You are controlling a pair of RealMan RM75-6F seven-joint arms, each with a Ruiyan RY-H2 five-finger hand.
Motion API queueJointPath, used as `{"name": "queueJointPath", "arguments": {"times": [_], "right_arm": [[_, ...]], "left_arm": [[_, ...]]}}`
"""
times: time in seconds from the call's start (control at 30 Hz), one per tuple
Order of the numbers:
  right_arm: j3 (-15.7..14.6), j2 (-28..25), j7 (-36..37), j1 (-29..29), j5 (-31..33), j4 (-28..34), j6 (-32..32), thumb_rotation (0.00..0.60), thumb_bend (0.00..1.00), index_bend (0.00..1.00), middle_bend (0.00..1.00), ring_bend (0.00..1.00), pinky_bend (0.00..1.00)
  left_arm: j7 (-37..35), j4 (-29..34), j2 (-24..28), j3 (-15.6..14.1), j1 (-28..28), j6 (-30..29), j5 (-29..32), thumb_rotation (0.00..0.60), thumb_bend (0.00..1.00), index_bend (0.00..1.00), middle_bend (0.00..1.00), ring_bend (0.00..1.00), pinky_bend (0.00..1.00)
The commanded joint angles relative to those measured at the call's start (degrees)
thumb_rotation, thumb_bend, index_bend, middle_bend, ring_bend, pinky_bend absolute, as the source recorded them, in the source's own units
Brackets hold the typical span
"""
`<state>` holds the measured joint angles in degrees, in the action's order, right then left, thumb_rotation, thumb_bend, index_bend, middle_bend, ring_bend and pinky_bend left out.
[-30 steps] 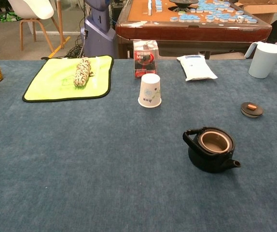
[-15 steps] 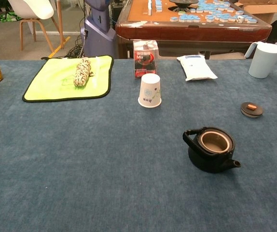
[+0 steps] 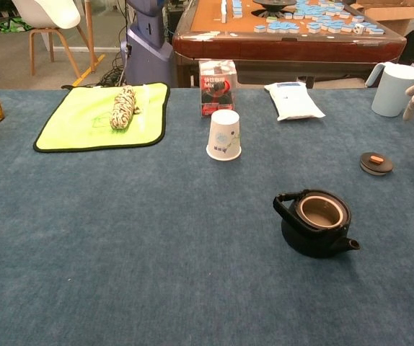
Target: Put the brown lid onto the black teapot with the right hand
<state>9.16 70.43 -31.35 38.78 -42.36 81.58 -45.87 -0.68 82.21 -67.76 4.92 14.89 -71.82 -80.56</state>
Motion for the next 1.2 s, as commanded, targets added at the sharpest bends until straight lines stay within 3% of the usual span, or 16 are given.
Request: {"name": "queueJointPath", "arguments": {"times": [0.03,0.63,1.2], "right_arm": [[-0.53,1.36,-0.96,1.43,1.55,-1.78,0.88,0.6,0.16,0.26,0.0,0.0,0.0],[-2.94,9.06,-2.59,7.38,6.46,-12.14,5.32,0.6,0.16,0.26,0.0,0.0,0.0],[-4.87,11.9,-2.07,9.25,8.5,-15.56,6.69,0.6,0.16,0.26,0.0,0.0,0.0]], "left_arm": [[-0.46,-0.53,-0.28,-0.13,0.29,0.38,-0.11,0.6,0.39,0.0,0.0,0.0,0.0],[-4.59,-5.72,-1.72,-0.41,1.97,3.26,0.44,0.6,0.38,0.0,0.0,0.0,0.0],[-7.81,-8.72,-2.44,-1.11,1.85,3.39,0.14,0.6,0.38,0.0,0.0,0.0,0.0]]}}
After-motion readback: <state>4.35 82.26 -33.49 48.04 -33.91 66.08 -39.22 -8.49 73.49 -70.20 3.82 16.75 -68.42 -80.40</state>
